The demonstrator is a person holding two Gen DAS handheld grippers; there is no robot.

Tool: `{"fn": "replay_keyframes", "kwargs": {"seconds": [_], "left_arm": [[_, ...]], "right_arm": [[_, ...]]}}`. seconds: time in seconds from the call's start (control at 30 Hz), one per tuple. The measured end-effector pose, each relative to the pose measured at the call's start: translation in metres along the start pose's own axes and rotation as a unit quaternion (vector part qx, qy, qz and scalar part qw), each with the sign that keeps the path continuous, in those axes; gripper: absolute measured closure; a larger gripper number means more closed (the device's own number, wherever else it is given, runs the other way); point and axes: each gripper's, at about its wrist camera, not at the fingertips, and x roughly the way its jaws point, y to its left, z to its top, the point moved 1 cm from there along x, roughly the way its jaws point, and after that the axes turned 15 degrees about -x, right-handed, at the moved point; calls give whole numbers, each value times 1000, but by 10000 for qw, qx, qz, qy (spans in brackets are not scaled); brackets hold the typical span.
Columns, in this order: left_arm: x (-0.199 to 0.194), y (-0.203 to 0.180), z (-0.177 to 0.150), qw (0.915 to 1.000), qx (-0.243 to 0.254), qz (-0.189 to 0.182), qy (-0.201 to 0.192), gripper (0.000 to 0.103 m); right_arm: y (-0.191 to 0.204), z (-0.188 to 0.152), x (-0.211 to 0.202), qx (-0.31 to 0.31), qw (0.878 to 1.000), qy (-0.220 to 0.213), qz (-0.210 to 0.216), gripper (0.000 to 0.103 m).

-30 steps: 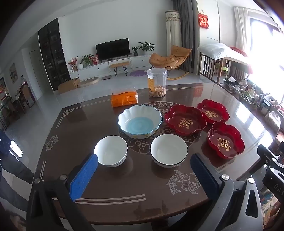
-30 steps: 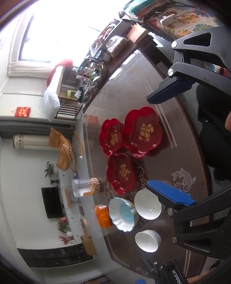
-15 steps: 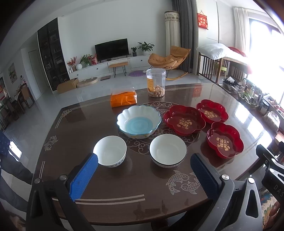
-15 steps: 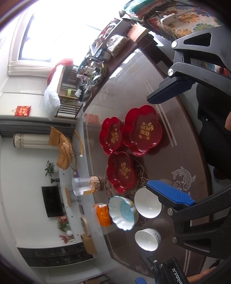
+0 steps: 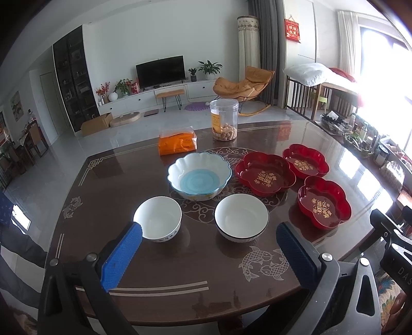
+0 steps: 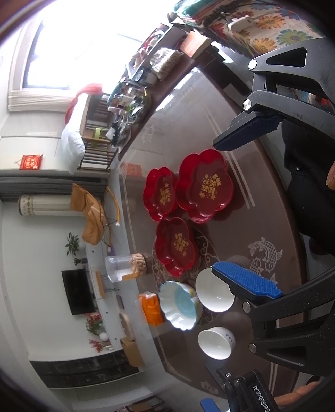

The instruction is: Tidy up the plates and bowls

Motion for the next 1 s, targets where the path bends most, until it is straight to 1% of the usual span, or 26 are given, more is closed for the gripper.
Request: {"fn": "replay_keyframes", "kwargs": {"seconds": [0.2,0.23,0.3,0.4,0.53,0.63,0.67,0.87,0.97,1.0], "left_arm": [[-1,-4,2,9999,85,9,-72,0],[-1,-4,2,9998,97,2,-166,0],[-1,-5,2,9998,108,-6,-170,0],[-2,-6,3,9994,120,-15,-312,0],[-2,-7,3,9993,187,30,-321,0],[-3,-7,3,9990,89,-79,-435,0],[-2,-7,3,9996,109,-19,-267,0],[1,-8,4,9994,306,186,-41,0],[3,-6,3,9995,282,160,68,0],[3,-5,2,9997,190,80,95,0]], "right_arm": [[-3,1,-2,-13,10000,-32,-28,13],[-4,1,-2,-12,10000,-30,-36,13],[-5,1,-3,5,10000,-30,-34,13],[-5,1,-3,-6,10000,-32,-40,13],[-6,2,-3,-8,10000,-35,-26,13],[-6,2,-3,0,10000,-34,-23,13],[-6,2,-3,0,10000,-35,-28,13],[-6,2,-3,-5,10000,-37,-33,13],[-6,1,-3,2,10000,-25,-24,13],[-7,1,-4,9,10000,-27,-20,13]]}}
